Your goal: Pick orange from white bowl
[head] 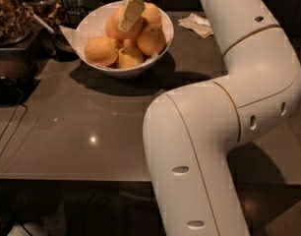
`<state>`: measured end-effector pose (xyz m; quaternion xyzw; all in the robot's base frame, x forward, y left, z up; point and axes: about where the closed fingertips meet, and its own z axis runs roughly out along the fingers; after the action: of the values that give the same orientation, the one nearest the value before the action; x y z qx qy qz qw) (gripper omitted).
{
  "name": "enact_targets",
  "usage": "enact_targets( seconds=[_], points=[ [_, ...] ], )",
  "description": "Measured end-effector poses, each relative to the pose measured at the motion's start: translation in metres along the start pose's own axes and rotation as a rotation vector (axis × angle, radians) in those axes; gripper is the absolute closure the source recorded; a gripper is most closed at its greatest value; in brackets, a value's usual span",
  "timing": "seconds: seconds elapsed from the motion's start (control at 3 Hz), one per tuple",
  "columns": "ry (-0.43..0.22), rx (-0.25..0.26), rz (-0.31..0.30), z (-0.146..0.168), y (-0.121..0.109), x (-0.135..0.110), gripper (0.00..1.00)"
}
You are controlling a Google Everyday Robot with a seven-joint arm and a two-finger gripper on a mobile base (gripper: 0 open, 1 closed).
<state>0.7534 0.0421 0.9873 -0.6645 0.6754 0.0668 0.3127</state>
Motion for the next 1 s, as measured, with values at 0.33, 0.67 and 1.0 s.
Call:
enact_targets(
  seconds=[0.33,0.67,1.0],
  points=[
    [0.0,0.0,0.0,0.0018,0.0002,-0.0029,0.81],
    [0.0,0.0,0.0,0.0018,0.0002,-0.0029,0.58],
    [0.0,0.0,0.0,0.0018,0.0002,-0.0029,0.34]
  ],
)
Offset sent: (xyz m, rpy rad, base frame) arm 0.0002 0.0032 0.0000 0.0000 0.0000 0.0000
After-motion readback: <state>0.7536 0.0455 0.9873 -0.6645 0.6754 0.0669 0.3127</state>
